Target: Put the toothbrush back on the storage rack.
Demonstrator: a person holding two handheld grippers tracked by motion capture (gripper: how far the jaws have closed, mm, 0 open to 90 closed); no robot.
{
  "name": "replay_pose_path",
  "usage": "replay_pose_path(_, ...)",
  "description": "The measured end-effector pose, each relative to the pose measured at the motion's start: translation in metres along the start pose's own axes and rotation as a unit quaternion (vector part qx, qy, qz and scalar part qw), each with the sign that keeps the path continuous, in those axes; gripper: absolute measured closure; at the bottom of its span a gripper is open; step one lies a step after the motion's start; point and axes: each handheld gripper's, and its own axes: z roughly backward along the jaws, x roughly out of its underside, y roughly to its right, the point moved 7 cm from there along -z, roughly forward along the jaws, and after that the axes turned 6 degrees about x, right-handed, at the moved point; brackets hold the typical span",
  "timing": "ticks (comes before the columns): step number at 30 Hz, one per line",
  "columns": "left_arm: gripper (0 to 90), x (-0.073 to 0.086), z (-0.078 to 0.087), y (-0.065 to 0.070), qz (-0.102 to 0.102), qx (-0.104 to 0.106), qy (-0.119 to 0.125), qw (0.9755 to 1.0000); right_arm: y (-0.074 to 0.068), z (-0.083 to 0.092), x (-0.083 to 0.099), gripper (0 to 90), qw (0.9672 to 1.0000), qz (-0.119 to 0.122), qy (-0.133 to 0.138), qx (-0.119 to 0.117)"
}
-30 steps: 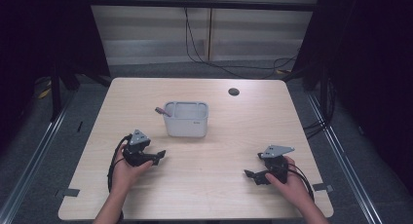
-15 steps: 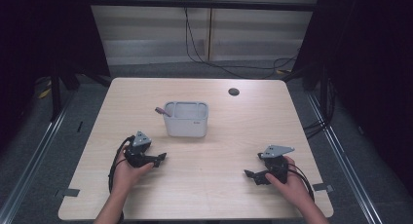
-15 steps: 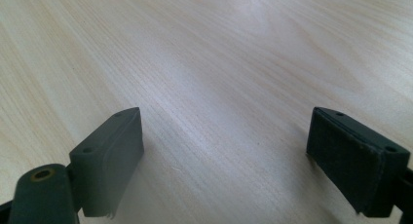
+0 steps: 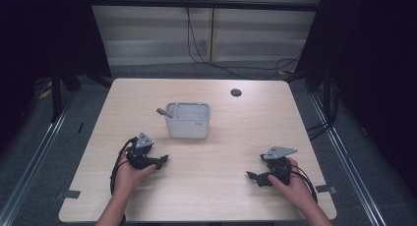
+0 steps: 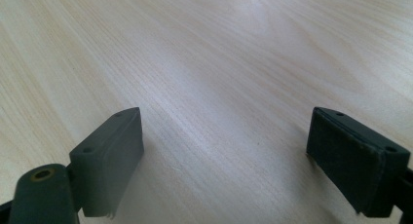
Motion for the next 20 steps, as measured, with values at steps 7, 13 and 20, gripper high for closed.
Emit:
replay_pose_path(7, 19.8, 0.0001, -0.0006, -0.0008, 0.005, 0.001, 0.0, 1.0, 0.0, 0.0, 0.0, 12.9, 1.0, 0.0, 0.0, 0.0)
replay_pose_path(13, 19.6, 0.0001, -0.0008, -0.0007, 0.006, 0.001, 0.0, 1.0, 0.0, 0.0, 0.0, 12.8, 1.0, 0.0, 0.0, 0.0)
replay_pose_path(20, 19.1, 0.0003, -0.0007, -0.0005, 0.005, 0.002, -0.002, 1.0, 0.0, 0.0, 0.0, 12.8, 1.0, 0.0, 0.0, 0.0)
